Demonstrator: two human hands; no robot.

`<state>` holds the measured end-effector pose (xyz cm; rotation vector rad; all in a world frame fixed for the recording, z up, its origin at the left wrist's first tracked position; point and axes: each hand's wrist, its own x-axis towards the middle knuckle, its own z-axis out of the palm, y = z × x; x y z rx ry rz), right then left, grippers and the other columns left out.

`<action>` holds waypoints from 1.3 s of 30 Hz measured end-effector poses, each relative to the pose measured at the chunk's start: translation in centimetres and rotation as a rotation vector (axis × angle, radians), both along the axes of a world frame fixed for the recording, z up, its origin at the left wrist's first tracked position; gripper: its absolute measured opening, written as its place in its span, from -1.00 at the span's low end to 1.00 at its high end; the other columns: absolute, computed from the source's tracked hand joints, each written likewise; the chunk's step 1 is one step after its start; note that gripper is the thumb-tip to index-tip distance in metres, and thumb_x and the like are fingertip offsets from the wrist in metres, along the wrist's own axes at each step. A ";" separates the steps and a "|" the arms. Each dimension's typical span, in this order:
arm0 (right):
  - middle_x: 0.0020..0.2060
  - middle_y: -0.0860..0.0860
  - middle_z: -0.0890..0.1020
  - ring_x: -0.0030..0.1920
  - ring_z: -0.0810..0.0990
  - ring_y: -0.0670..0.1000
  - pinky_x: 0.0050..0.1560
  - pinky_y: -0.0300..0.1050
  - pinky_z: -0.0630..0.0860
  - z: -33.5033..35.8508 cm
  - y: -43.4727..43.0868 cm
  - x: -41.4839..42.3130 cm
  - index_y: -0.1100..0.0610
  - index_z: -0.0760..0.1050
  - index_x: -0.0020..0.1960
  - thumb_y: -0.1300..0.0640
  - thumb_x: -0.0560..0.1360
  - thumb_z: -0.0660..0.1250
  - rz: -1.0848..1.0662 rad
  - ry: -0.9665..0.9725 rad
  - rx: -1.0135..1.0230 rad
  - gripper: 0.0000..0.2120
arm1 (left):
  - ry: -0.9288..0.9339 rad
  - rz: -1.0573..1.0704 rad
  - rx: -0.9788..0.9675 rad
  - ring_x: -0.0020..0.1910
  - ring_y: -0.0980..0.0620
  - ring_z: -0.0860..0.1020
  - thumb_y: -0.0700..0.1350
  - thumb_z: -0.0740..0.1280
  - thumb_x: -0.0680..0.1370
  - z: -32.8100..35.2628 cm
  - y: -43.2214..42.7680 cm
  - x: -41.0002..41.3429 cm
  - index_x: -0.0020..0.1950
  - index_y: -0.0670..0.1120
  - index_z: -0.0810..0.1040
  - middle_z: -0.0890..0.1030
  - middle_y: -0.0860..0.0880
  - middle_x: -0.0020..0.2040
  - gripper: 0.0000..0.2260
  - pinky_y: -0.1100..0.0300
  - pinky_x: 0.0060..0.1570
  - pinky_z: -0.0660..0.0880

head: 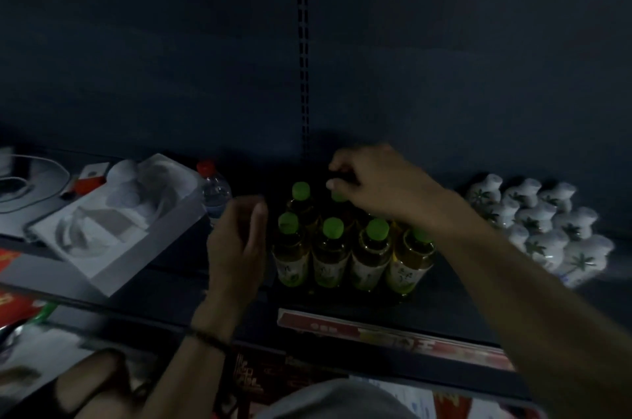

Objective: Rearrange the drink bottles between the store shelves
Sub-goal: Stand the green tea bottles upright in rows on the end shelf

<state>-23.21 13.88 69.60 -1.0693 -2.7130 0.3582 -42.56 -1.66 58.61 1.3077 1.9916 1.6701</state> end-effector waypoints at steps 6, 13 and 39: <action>-0.06 -0.07 0.63 -0.02 0.61 -0.03 0.02 -0.11 0.57 -4.0 -7.3 1.6 0.04 0.67 0.10 -0.21 0.49 0.47 -0.079 0.354 0.101 -0.64 | -0.097 -0.020 -0.192 0.29 0.11 0.59 0.02 0.59 0.52 -9.8 -4.9 4.6 0.47 0.08 0.43 0.55 0.11 0.33 -0.42 0.14 0.19 0.60; 0.11 -0.01 0.62 0.09 0.61 0.05 0.09 -0.04 0.55 -5.4 -7.3 -0.5 0.00 0.67 0.19 -0.13 0.49 0.53 -0.177 0.140 0.054 -0.66 | -0.038 -0.058 -0.249 0.24 0.16 0.60 -0.05 0.58 0.55 -9.7 -2.7 3.3 0.39 0.23 0.46 0.62 0.17 0.27 -0.49 0.14 0.20 0.61; 0.13 -0.05 0.66 0.28 0.55 0.11 0.32 0.13 0.33 -2.7 -6.2 5.1 -0.13 0.63 0.18 -0.37 0.50 0.39 -0.339 -0.149 0.037 -0.59 | -0.018 -0.007 -0.193 0.57 0.04 0.29 0.11 0.65 0.41 -8.9 -2.6 6.3 0.67 0.00 0.20 0.29 0.06 0.56 -0.04 0.06 0.47 0.39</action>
